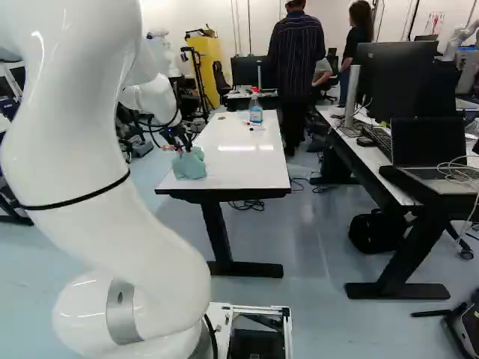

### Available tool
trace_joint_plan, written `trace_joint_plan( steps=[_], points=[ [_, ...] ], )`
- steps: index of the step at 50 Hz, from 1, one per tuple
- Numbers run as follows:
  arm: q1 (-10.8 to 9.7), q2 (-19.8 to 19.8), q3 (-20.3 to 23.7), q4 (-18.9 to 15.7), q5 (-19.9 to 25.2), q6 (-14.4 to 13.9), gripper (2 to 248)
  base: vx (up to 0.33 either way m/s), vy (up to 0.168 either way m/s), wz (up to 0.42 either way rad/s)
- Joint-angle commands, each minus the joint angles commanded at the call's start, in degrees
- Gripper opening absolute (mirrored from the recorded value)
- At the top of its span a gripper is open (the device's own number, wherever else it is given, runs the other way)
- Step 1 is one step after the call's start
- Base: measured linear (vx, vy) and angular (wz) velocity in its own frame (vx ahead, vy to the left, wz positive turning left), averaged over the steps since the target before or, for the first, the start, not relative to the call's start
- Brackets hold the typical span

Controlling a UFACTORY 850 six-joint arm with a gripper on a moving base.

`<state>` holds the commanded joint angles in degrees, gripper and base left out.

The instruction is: Clean the table with the green towel

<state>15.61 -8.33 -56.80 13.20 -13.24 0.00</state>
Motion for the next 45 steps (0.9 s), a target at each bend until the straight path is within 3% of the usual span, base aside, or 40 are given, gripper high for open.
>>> trace_joint_plan(
  steps=[3,4,8,9,14,15,19,20,24,25,45],
  points=[
    [0.0,0.0,0.0,0.0,0.0,0.0,78,0.0,0.0,0.0],
    [0.0,0.0,0.0,0.0,0.0,0.0,115,0.0,0.0,0.0],
    [0.0,0.0,0.0,0.0,0.0,0.0,115,0.0,0.0,0.0],
    [0.0,0.0,0.0,0.0,0.0,0.0,151,0.0,0.0,0.0],
    [0.0,0.0,0.0,0.0,0.0,0.0,151,0.0,0.0,0.0],
    [0.0,0.0,0.0,0.0,0.0,0.0,188,0.0,0.0,0.0],
    [0.0,0.0,0.0,0.0,0.0,0.0,188,0.0,0.0,0.0],
    [0.0,0.0,0.0,0.0,0.0,0.0,226,0.0,0.0,0.0],
    [0.0,0.0,0.0,0.0,0.0,0.0,226,0.0,0.0,0.0],
    [0.0,0.0,0.0,0.0,0.0,0.0,247,0.0,0.0,0.0],
    [-1.5,0.7,0.7,0.0,0.0,0.0,247,0.0,0.0,0.0]
  ],
)
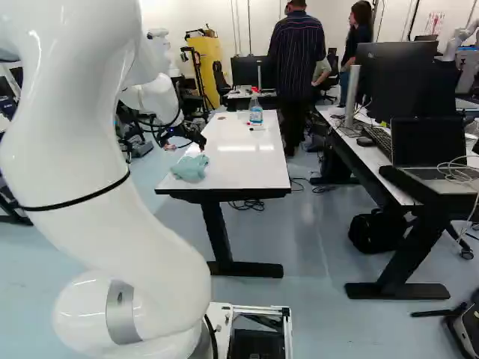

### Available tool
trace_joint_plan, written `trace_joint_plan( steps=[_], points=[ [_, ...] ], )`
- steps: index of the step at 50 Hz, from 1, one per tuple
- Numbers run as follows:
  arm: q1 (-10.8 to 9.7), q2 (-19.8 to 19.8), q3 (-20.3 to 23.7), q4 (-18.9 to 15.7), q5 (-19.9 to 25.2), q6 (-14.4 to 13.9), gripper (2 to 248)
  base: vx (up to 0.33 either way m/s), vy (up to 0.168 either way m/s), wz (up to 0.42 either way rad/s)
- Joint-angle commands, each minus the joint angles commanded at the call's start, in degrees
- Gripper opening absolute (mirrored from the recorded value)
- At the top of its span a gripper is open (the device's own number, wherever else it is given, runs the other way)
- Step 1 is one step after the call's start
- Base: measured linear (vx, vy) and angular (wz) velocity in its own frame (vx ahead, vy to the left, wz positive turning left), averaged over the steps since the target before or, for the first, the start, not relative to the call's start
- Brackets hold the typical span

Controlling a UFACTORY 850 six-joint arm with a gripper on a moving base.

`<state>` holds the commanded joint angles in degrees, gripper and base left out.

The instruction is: Clean the table with the green towel

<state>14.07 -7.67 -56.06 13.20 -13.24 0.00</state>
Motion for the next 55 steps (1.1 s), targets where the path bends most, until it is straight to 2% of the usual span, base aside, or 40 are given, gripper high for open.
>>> trace_joint_plan(
  steps=[55],
  points=[
    [-10.3,5.0,5.4,0.0,0.0,0.0,247,0.0,0.0,0.0]
  ],
)
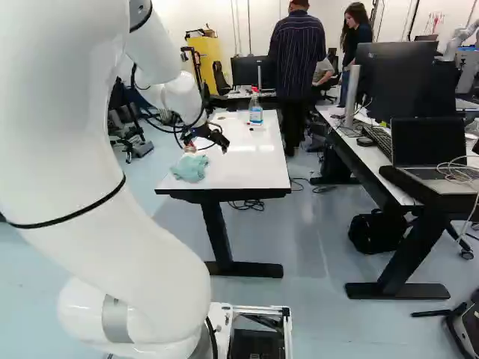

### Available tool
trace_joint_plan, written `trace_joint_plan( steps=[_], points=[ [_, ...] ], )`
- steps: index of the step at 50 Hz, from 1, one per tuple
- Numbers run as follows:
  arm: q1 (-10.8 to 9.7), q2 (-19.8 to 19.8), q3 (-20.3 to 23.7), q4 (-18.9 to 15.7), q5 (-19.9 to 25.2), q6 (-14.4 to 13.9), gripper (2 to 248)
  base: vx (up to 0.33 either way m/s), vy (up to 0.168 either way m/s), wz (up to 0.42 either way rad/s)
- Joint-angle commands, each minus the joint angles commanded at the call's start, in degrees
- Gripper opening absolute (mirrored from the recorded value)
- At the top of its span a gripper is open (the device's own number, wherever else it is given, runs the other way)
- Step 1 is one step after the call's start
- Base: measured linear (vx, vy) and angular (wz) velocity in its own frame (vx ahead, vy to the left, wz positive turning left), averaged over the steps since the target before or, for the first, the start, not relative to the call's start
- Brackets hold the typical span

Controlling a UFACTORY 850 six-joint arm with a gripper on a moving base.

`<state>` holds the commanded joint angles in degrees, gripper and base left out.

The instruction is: Clean the table with the green towel

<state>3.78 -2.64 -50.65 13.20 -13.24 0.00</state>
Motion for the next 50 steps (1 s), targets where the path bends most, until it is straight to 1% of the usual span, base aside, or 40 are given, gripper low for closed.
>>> trace_joint_plan(
  steps=[31,50],
  points=[
    [-6.1,3.2,3.3,0.0,0.0,0.0,247,0.0,0.0,0.0],
    [-6.2,3.4,3.8,-0.2,0.8,0.0,247,0.0,0.0,0.0]
  ],
)
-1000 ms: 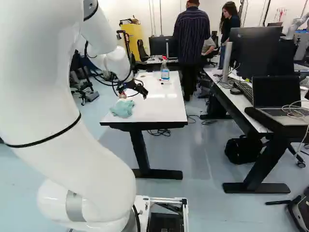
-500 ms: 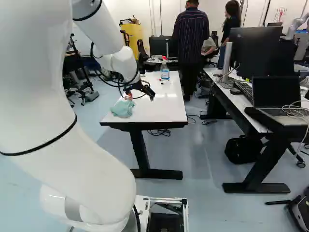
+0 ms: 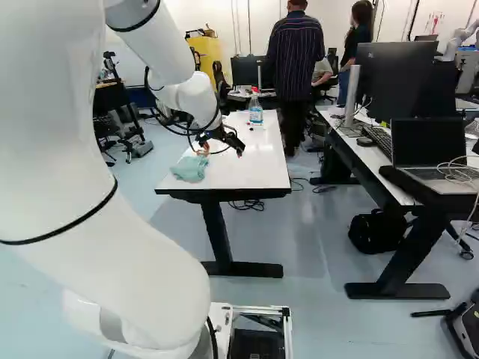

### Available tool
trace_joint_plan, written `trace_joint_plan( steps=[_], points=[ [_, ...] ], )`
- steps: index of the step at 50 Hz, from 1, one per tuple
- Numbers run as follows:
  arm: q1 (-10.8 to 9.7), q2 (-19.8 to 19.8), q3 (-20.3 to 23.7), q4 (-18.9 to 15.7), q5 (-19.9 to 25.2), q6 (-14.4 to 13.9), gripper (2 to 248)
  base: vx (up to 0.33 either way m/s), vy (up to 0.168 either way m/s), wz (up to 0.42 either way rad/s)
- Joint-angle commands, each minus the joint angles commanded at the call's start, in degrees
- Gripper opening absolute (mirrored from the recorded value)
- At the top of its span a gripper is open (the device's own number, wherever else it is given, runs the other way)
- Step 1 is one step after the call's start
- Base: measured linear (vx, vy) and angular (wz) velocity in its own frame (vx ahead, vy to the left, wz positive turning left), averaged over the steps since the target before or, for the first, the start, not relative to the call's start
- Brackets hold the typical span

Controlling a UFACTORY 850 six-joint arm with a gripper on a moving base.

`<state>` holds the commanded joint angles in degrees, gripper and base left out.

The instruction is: Clean the table with the green towel

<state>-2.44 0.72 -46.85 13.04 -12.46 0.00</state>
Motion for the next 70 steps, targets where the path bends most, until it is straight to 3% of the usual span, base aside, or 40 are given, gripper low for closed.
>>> trace_joint_plan(
  steps=[35,70],
  points=[
    [0.3,1.8,5.0,-1.6,7.5,0.0,247,0.0,0.0,0.0],
    [0.9,5.6,15.3,-4.8,22.9,0.0,247,0.0,0.0,0.0]
  ],
)
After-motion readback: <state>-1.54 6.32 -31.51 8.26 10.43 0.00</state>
